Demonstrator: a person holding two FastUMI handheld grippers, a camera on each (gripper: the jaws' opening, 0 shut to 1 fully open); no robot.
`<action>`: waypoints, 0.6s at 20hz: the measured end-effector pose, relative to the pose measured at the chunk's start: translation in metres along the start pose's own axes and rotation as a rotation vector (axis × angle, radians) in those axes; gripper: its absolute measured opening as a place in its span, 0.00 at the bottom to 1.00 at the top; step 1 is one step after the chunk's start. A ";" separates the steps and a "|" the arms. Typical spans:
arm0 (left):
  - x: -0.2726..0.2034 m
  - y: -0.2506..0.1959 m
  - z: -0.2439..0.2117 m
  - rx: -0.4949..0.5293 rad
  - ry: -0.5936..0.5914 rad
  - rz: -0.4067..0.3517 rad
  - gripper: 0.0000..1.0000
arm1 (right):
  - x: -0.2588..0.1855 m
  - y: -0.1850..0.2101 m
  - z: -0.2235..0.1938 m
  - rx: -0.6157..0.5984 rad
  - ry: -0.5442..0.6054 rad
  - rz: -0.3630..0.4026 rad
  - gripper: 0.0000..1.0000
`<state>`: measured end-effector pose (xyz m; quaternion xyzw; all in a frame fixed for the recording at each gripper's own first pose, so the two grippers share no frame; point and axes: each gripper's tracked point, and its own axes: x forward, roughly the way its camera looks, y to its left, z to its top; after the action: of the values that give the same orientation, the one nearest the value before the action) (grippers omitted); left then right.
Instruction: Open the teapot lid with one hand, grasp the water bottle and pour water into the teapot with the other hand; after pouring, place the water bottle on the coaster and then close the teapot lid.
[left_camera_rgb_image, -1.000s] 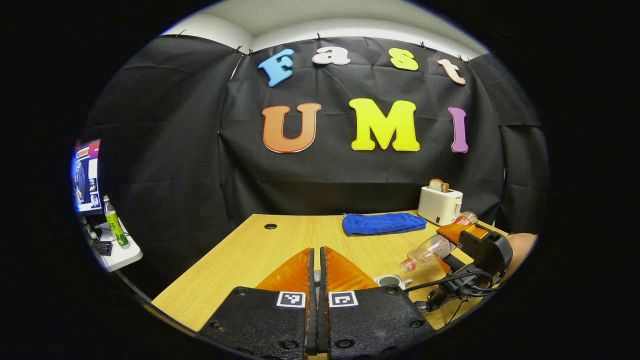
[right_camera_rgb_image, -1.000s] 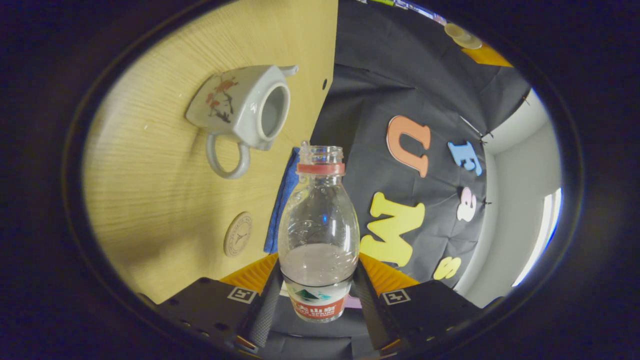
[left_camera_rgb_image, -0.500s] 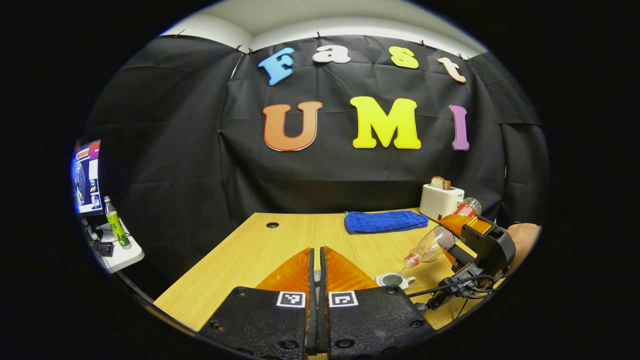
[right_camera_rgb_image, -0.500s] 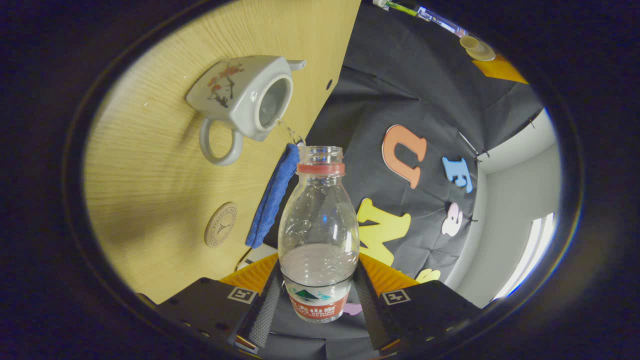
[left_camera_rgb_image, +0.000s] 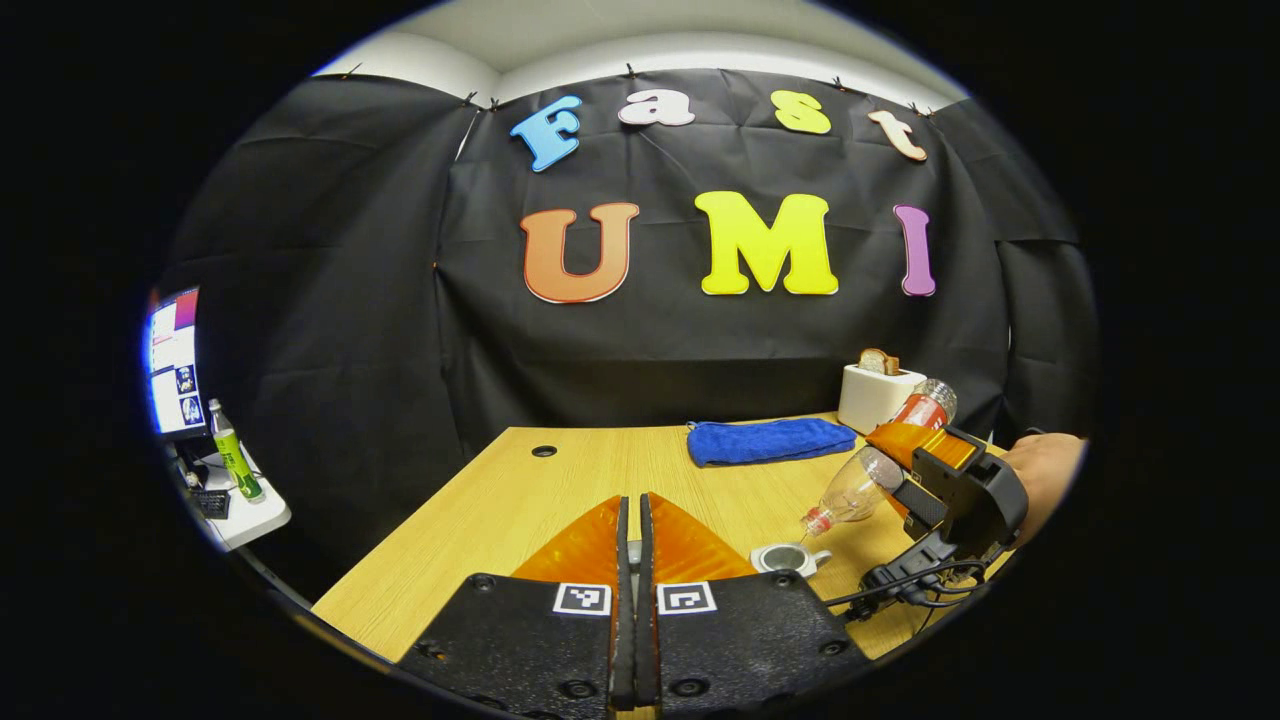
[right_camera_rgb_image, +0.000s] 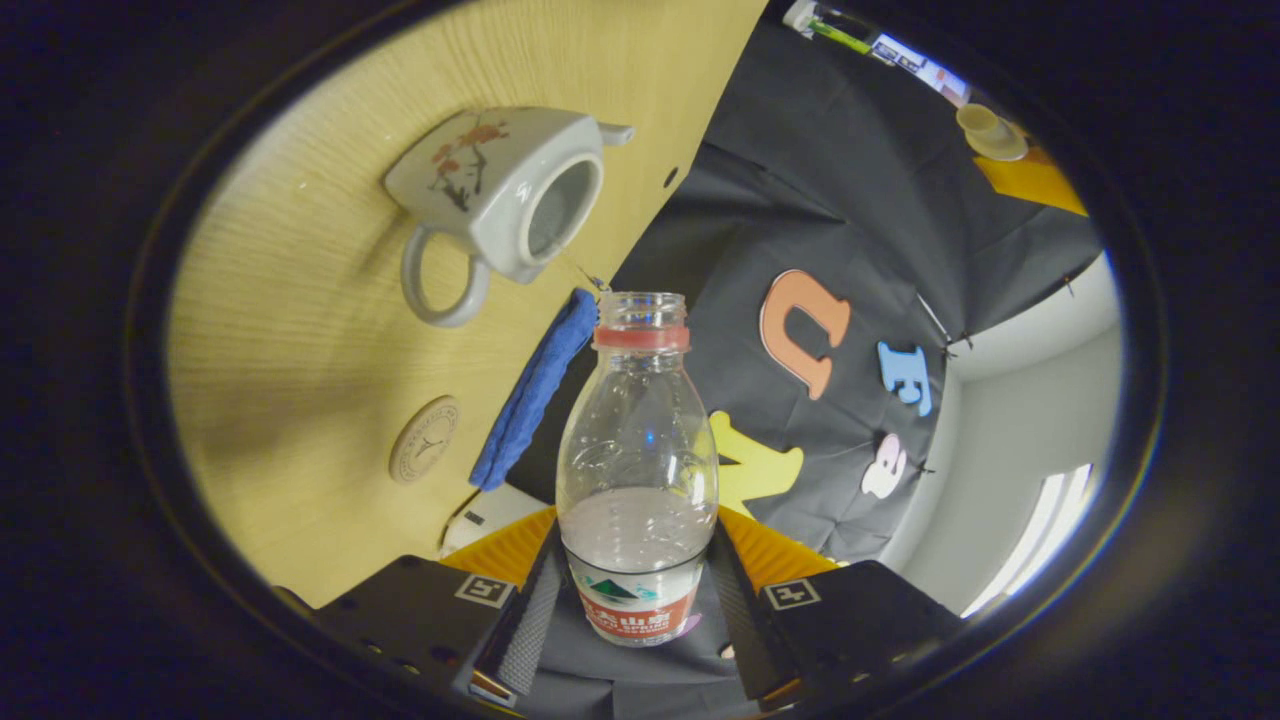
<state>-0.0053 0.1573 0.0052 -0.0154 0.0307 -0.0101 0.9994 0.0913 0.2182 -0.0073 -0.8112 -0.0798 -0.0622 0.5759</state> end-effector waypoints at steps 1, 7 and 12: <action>0.000 0.000 0.000 0.001 0.000 0.001 0.03 | 0.000 -0.001 0.001 -0.011 -0.004 -0.004 0.75; 0.002 0.000 -0.002 0.017 0.006 0.005 0.03 | -0.003 -0.009 0.005 -0.075 -0.029 -0.034 0.75; 0.002 -0.003 -0.002 0.031 0.004 -0.002 0.03 | -0.003 -0.011 0.006 -0.121 -0.029 -0.033 0.77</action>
<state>-0.0036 0.1538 0.0030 0.0000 0.0327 -0.0115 0.9994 0.0865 0.2277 0.0003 -0.8439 -0.0975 -0.0644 0.5236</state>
